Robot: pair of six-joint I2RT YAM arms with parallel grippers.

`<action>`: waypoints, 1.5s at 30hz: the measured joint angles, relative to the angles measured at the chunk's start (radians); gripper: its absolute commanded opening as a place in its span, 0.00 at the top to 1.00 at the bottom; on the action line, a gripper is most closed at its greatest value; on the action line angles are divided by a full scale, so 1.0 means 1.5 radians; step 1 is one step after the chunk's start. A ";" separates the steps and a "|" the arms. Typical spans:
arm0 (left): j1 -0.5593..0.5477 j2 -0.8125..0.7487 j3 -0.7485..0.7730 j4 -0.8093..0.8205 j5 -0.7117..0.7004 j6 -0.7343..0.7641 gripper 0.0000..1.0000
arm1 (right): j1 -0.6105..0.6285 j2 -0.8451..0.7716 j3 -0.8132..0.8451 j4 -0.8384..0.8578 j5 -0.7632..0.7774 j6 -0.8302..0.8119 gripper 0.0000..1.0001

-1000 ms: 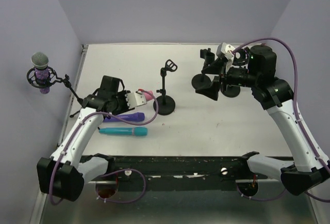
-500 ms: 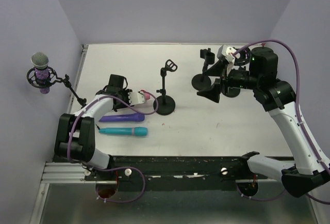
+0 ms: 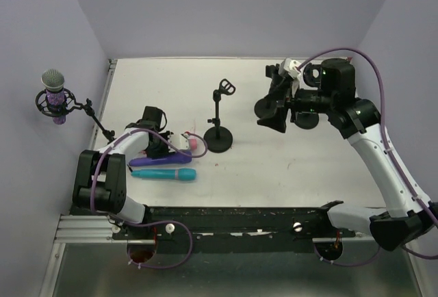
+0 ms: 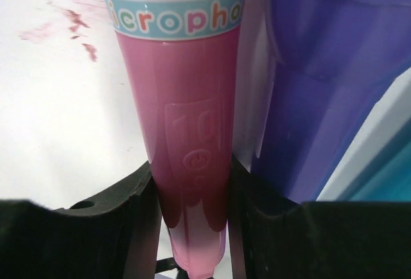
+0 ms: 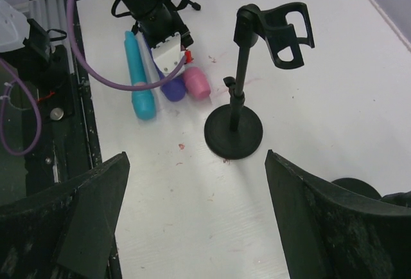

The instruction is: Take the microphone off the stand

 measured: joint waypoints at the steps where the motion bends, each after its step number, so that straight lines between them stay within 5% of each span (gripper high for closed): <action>1: 0.000 -0.002 -0.005 -0.005 0.002 0.001 0.57 | 0.000 0.013 0.002 0.000 -0.001 -0.003 0.07; 22: -0.001 -0.132 0.016 -0.130 0.122 -0.020 0.44 | 0.071 0.285 0.225 0.005 0.007 -0.105 0.08; 37: -0.088 -0.269 0.127 -0.174 0.248 -0.209 0.43 | 0.078 0.361 0.264 0.016 0.005 -0.231 0.07; 45: -0.098 -0.279 0.091 -0.018 0.351 -0.367 0.38 | 0.103 0.449 0.328 0.004 -0.029 -0.287 0.16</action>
